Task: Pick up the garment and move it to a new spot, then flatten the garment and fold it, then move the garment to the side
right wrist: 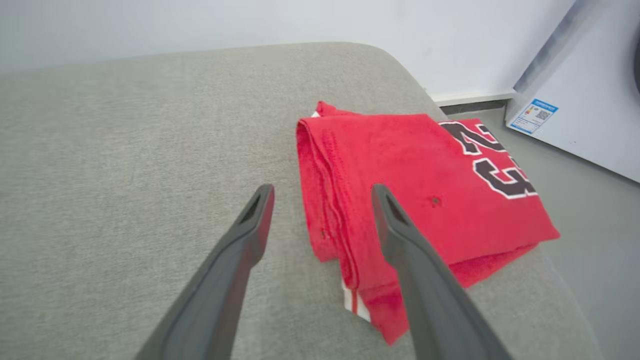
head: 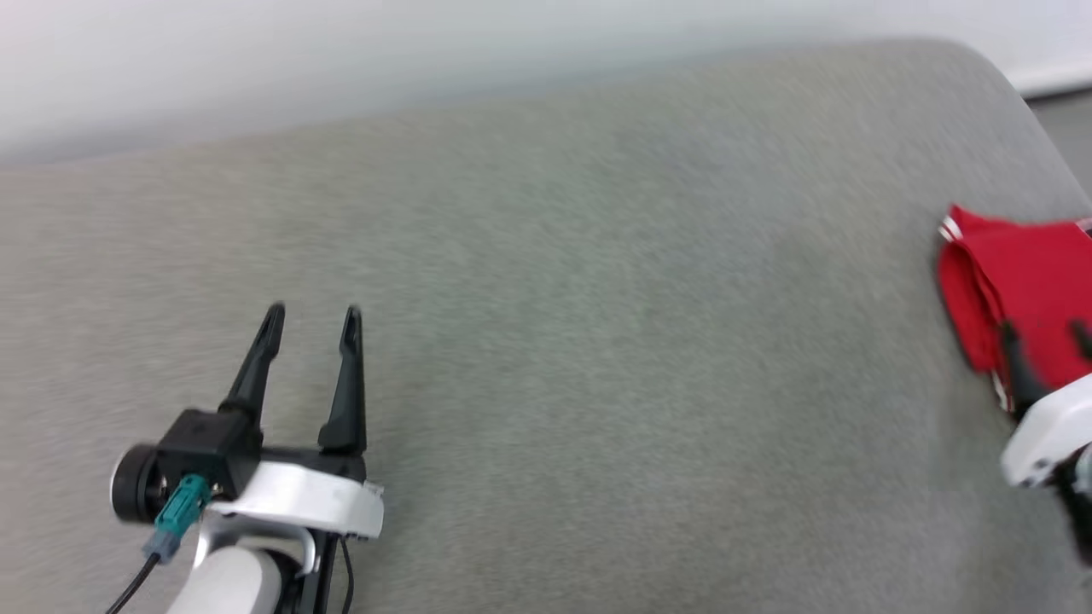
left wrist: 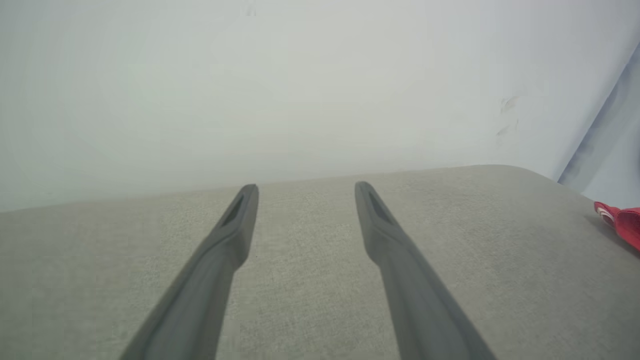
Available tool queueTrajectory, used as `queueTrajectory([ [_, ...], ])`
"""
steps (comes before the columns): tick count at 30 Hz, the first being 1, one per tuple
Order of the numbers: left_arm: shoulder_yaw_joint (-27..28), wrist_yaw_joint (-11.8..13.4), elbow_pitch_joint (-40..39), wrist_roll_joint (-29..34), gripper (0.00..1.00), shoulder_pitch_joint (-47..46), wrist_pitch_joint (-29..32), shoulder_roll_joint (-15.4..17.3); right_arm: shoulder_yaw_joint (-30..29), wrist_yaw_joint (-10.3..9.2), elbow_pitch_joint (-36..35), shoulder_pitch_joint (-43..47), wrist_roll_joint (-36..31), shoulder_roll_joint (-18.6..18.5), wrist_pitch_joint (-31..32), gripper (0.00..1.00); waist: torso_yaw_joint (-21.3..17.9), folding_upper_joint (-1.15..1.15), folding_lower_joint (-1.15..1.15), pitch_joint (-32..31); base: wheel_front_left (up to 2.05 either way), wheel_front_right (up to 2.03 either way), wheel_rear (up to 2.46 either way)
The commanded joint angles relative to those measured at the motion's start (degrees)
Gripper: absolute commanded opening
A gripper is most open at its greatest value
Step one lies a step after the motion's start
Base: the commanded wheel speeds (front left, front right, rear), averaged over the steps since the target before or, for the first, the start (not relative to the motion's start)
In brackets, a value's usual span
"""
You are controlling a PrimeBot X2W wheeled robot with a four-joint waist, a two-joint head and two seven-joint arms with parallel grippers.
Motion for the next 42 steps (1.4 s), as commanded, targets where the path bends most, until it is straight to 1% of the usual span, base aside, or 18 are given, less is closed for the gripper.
queueTrajectory([
  [1, 0.3, 0.4, 0.2, -0.5, 1.00, 1.1, -0.3, -0.3, 0.5, -0.05, -1.7, 1.9, -0.4, 1.0, 0.1, 1.00, 4.8, 0.00, 0.01, -4.7, 0.00, 0.00, 0.00],
  [7, 2.0, 1.3, 2.0, -1.8, 1.00, 4.5, -0.8, 0.1, 2.6, -0.05, -11.4, 7.4, -1.9, 6.4, -0.3, 1.00, 8.7, 0.00, 0.01, -8.5, 0.00, 0.00, 0.00],
  [12, 2.8, 1.5, 3.8, -2.6, 1.00, 6.5, -0.9, 0.7, 4.3, -0.05, -18.4, 11.5, -3.1, 9.3, -1.3, 1.00, 11.2, 0.00, 0.01, -11.3, 0.00, 0.00, 0.00],
  [19, 3.0, 1.2, 5.8, -3.7, 1.00, 9.6, -1.1, 0.8, 5.0, -0.05, -26.0, 18.8, -4.0, 11.9, -1.5, 1.00, 12.1, 0.00, 0.01, -14.3, 0.00, 0.00, 0.00],
  [22, 1.9, 1.3, 6.4, -2.8, 1.00, 10.8, -0.8, 1.2, 4.9, -0.05, -28.6, 22.3, -4.3, 13.1, -1.0, 1.00, 12.3, 0.00, 0.01, -15.5, 0.00, 0.00, 0.00],
  [26, 1.2, 1.6, 7.1, -2.6, 1.00, 12.1, -0.4, 1.1, 5.3, -0.05, -31.6, 25.2, -4.7, 13.9, -0.6, 1.00, 12.2, 0.00, 0.01, -16.2, 0.00, 0.00, 0.00],
  [32, 0.9, 1.2, 8.0, -3.4, 1.00, 12.5, -0.5, 0.8, 5.4, -0.05, -35.2, 27.5, -5.7, 14.6, 0.2, 1.00, 11.9, 0.00, 0.01, -16.5, 0.00, 0.00, 0.00],
  [42, 1.2, 0.6, 9.2, -3.8, 1.00, 11.4, -1.0, 1.0, 5.6, -0.05, -37.4, 28.4, -6.3, 15.4, 0.8, 1.00, 11.4, 0.00, 0.01, -16.5, 0.00, 0.00, 0.00],
])
